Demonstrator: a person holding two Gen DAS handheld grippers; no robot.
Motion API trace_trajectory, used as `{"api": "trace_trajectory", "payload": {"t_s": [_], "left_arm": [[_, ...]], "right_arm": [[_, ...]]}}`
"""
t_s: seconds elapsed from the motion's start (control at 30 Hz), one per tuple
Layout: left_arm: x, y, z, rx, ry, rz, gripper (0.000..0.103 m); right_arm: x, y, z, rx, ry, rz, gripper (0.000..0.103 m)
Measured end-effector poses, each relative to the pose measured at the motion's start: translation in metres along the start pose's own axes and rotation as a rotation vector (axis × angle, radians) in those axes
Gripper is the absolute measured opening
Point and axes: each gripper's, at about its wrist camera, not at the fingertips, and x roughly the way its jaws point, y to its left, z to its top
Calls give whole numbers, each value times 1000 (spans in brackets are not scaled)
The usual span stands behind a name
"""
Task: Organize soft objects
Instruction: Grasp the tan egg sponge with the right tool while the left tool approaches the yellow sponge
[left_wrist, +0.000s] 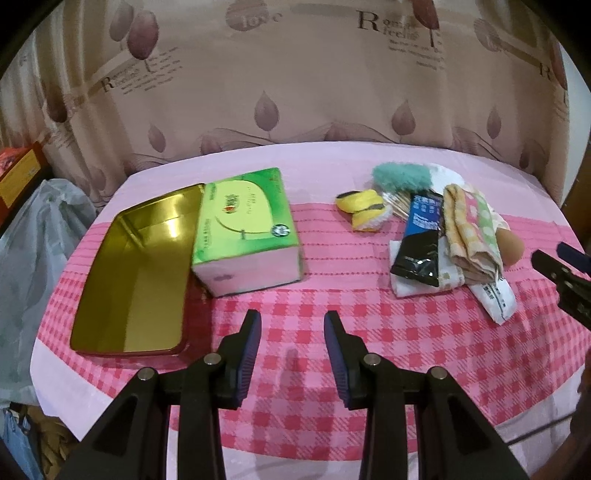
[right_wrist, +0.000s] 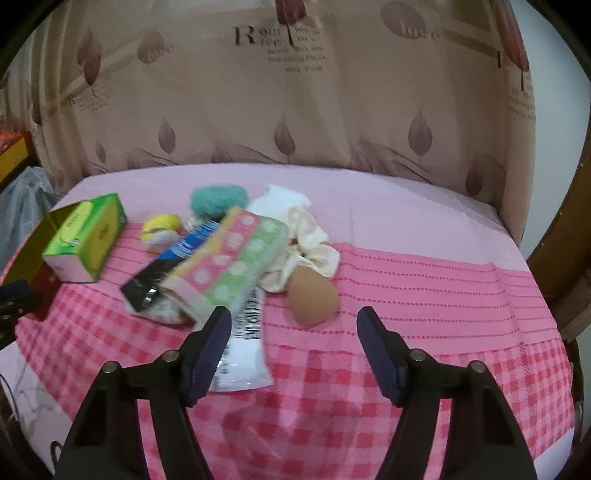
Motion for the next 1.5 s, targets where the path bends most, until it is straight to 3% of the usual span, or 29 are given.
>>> {"api": "trace_trajectory", "payload": {"t_s": [0.13,0.6,0.83,1.1,1.4,1.5], "left_arm": [[7,-7,1,23,8,-12,36],[43,-14,27,24,56,-25,36],[63,-17,44,11,81,-24,36],[76,-25,62,-5,98,-52,36],[82,-43,84,-39,109,-137,36],[90,-51,95,-38,117,-139,43]], "right_arm": [[24,-9,0,-12,34,-11,58],[78,-24,5,-14,94,17,57],[83,-21,8,-11,89,61,39],[67,-31,-2,28,58,54,38],[62,-45,-18,77,68,48,38],[62,-45,-19,76,61,47,38]]}}
